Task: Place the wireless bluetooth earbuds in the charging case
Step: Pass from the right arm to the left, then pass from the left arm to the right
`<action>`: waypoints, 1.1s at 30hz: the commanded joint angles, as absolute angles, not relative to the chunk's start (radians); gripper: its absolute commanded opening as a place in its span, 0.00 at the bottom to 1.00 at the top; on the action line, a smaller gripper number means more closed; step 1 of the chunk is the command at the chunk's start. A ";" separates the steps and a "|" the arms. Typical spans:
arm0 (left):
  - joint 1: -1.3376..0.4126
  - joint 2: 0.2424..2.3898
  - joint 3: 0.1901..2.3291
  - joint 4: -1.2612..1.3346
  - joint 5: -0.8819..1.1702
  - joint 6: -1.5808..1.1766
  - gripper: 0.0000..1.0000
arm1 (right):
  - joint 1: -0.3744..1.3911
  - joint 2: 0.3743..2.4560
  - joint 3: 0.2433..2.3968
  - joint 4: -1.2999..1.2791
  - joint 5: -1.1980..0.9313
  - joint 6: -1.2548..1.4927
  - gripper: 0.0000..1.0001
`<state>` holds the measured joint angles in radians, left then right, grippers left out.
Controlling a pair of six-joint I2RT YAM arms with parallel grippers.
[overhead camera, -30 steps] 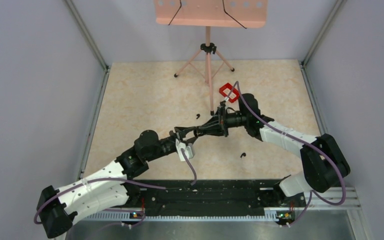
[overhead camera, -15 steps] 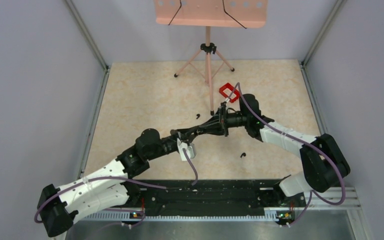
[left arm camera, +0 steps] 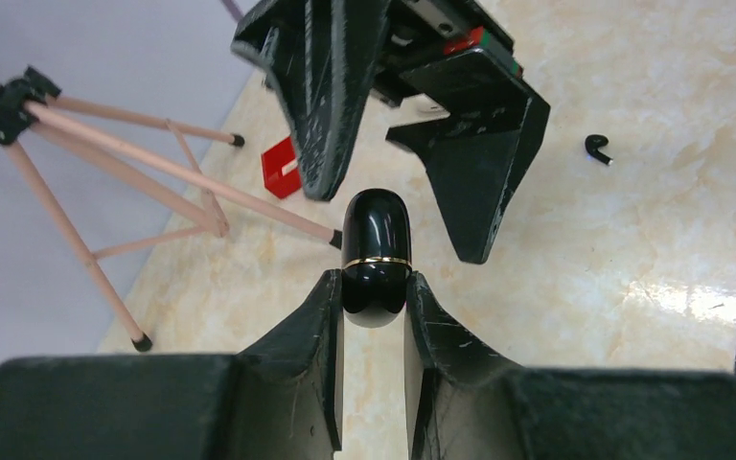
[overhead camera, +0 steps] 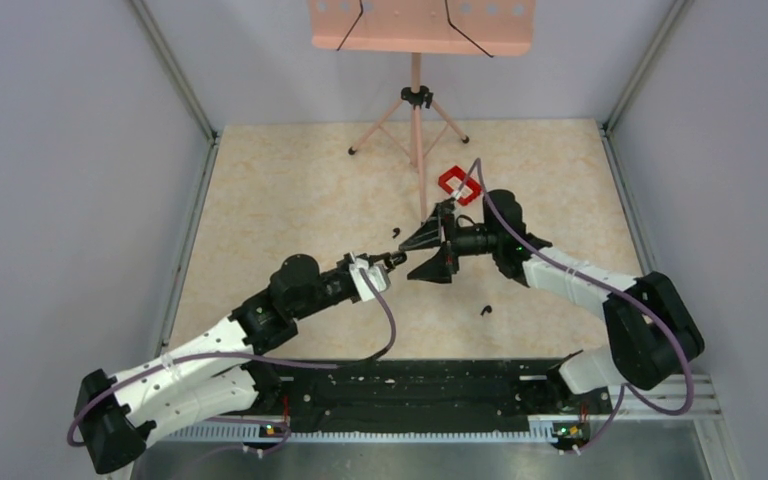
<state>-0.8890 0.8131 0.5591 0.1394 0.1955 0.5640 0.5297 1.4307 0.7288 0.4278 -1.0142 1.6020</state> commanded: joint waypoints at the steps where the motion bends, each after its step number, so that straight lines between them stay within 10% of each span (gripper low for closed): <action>1: -0.889 0.803 0.652 0.078 0.068 0.345 0.00 | 0.486 1.328 0.838 0.025 -0.918 1.216 0.79; 9: -0.839 0.890 0.890 -0.326 -0.071 -0.114 0.00 | 0.477 1.157 0.713 0.090 -0.611 0.944 0.66; 14: -0.601 1.081 1.051 -0.536 0.426 -0.232 0.00 | 0.486 1.042 0.626 0.228 -0.464 0.748 0.62; 23: -0.376 1.271 1.061 -0.402 1.153 -0.449 0.00 | 0.487 1.123 0.580 0.626 -0.735 0.793 0.66; 33: -0.358 1.282 1.019 -0.247 1.195 -0.578 0.00 | 0.549 1.262 0.615 0.819 -0.880 0.886 0.72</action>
<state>-0.3664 1.2900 1.0355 -0.3653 1.1175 -0.5079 0.5049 1.2526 0.5755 0.7177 -0.8139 0.8906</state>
